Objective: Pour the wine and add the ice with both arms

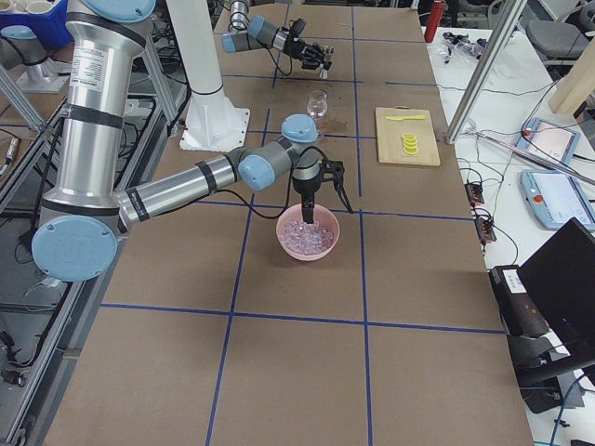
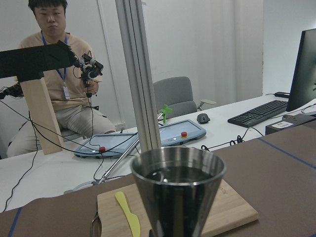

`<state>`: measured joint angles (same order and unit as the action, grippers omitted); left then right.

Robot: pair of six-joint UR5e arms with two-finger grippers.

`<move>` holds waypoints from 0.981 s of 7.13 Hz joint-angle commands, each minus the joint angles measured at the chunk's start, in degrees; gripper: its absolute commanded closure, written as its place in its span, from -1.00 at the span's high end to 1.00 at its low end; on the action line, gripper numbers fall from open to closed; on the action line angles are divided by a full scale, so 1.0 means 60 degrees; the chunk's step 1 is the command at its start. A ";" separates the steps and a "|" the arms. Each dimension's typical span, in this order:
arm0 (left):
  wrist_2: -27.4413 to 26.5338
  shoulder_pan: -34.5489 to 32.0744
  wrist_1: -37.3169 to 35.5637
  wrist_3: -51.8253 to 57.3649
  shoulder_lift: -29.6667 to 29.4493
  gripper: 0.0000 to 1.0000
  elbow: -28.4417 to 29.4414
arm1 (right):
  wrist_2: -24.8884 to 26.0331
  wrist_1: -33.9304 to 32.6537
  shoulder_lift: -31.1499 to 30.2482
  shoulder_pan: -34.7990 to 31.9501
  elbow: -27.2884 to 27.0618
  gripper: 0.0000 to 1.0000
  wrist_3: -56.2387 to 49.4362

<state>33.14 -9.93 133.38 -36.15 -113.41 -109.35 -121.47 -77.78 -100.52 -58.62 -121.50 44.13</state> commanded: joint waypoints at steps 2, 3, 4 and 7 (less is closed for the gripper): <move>-0.0467 0.0306 -0.0037 0.1639 -0.0009 -1.00 0.0076 | 0.0000 0.0000 0.0025 0.0000 -0.0009 1.00 0.0028; -0.0773 0.0394 -0.0037 0.2370 -0.0111 -1.00 0.0105 | 0.0000 0.0000 0.0025 0.0000 -0.0009 1.00 0.0028; -0.0878 0.0409 -0.0037 0.2841 -0.0126 -1.00 0.0250 | 0.0000 0.0000 0.0025 0.0000 -0.0009 1.00 0.0028; -0.1348 0.0891 -0.0051 0.3797 -0.0550 -1.00 0.0719 | 0.0000 0.0000 0.0025 0.0000 0.0021 1.00 0.0028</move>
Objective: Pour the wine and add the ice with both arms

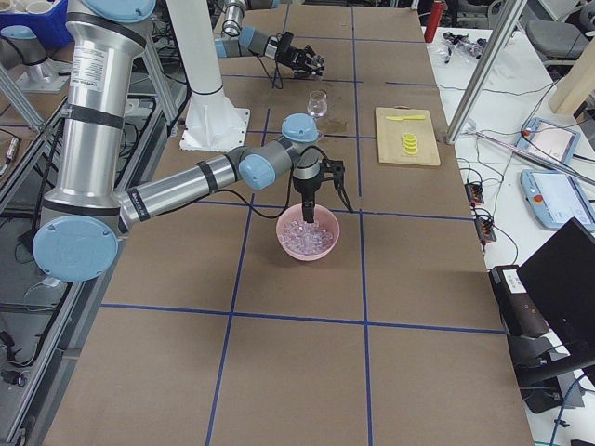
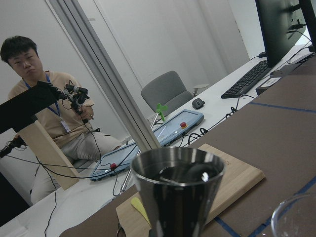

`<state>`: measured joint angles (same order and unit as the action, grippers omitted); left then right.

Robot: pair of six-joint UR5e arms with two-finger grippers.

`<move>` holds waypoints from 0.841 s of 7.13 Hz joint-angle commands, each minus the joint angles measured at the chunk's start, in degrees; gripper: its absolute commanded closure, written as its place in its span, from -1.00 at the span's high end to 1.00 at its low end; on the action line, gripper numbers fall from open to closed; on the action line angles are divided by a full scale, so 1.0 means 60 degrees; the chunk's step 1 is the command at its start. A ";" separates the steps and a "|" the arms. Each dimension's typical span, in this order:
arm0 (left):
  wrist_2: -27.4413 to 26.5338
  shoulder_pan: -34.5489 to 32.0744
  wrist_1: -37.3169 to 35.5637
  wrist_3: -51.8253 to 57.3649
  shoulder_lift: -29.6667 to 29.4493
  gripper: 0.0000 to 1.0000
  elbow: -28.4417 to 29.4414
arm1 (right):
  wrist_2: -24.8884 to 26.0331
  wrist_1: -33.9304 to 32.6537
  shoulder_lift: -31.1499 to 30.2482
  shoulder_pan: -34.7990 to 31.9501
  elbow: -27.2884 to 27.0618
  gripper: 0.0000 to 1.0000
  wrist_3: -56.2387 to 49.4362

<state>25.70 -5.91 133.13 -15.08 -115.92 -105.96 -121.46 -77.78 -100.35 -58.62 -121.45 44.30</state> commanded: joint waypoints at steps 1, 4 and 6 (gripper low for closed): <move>-0.0137 0.0267 -0.0345 0.0533 -0.0379 -1.00 0.0330 | 0.0000 0.0000 -0.0004 0.0000 0.0013 1.00 0.0000; -0.0474 0.0267 -0.0832 0.2317 -0.0542 -1.00 0.0302 | 0.0000 -0.0014 0.0010 0.0000 0.0013 1.00 0.0014; -0.0474 0.0122 -0.0832 0.2979 -0.0587 -1.00 0.0317 | -0.0015 -0.0014 -0.0004 0.0000 0.0013 1.00 0.0014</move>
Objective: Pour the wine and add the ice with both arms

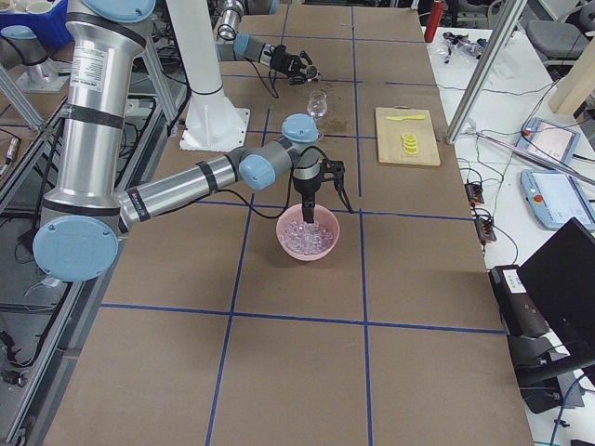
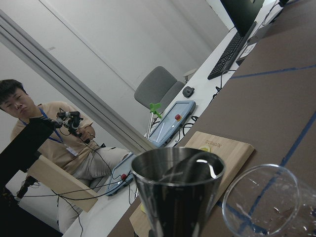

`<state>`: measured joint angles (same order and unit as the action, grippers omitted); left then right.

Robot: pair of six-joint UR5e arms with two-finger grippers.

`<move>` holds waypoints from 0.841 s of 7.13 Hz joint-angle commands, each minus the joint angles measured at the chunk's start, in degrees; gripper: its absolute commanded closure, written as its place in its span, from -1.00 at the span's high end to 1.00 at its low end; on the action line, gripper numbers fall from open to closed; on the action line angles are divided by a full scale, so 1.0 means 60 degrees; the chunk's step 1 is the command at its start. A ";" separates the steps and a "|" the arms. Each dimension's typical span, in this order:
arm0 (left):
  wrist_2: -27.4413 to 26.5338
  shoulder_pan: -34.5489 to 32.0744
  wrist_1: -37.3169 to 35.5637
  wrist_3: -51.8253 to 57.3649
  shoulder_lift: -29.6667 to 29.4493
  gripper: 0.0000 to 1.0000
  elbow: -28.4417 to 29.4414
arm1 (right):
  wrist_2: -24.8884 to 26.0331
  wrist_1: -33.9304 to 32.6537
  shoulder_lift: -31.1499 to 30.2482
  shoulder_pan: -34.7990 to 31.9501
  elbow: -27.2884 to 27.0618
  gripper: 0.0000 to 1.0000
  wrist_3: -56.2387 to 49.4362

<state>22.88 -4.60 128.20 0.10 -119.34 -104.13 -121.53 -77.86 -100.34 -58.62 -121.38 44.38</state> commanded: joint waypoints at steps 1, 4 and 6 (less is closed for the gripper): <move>-0.0006 -0.0214 -0.0009 0.0887 -0.0018 -1.00 0.0011 | -0.0004 -0.0002 0.0009 0.0000 0.0014 1.00 0.0000; -0.0093 -0.0347 -0.0038 0.1476 -0.0018 -1.00 0.0025 | -0.0004 -0.0002 0.0038 0.0000 0.0000 1.00 0.0000; -0.0269 -0.0391 -0.0038 0.2062 -0.0018 -1.00 0.0040 | -0.0120 0.0013 0.0038 0.0000 0.0000 1.00 0.0000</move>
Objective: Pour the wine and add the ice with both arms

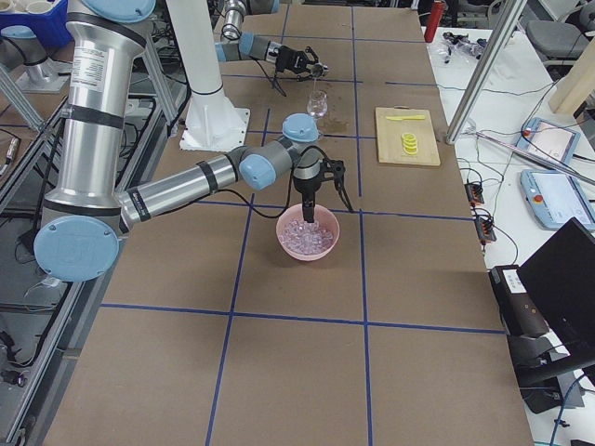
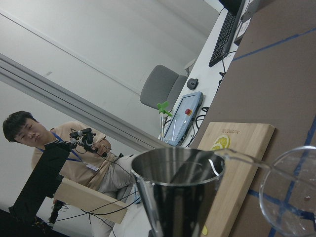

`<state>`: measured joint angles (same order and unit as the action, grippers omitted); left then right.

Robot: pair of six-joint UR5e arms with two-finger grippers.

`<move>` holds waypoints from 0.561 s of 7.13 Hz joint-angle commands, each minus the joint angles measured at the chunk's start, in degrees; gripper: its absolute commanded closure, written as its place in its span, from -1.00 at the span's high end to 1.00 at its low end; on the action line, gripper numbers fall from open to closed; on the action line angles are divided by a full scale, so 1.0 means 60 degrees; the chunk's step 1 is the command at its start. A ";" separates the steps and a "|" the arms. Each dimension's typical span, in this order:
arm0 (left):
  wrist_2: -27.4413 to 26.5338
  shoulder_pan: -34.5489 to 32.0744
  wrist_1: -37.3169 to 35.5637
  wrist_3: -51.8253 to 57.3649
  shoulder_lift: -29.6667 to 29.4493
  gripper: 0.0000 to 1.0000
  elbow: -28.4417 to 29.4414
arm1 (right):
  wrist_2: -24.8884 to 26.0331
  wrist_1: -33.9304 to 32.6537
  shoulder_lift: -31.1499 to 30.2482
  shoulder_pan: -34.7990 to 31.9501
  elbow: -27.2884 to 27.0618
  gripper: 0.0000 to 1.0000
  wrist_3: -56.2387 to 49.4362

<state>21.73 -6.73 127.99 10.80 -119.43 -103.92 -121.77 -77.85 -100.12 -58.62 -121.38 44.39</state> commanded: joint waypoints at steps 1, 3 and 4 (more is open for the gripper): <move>-0.0150 -0.0035 -0.0163 0.0455 -0.0002 -1.00 0.0078 | -0.0110 -0.0003 0.0002 0.0000 0.0000 1.00 0.0000; -0.0194 -0.0064 -0.0341 0.1127 -0.0017 -1.00 0.0079 | -0.0110 -0.0003 0.0002 0.0000 0.0014 1.00 0.0014; -0.0412 -0.0079 -0.0355 0.1739 -0.0118 -1.00 0.0079 | -0.0110 -0.0003 0.0002 0.0000 0.0014 1.00 0.0014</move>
<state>20.34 -7.10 126.08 17.47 -119.68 -103.48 -122.42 -77.87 -100.11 -58.62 -121.33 44.46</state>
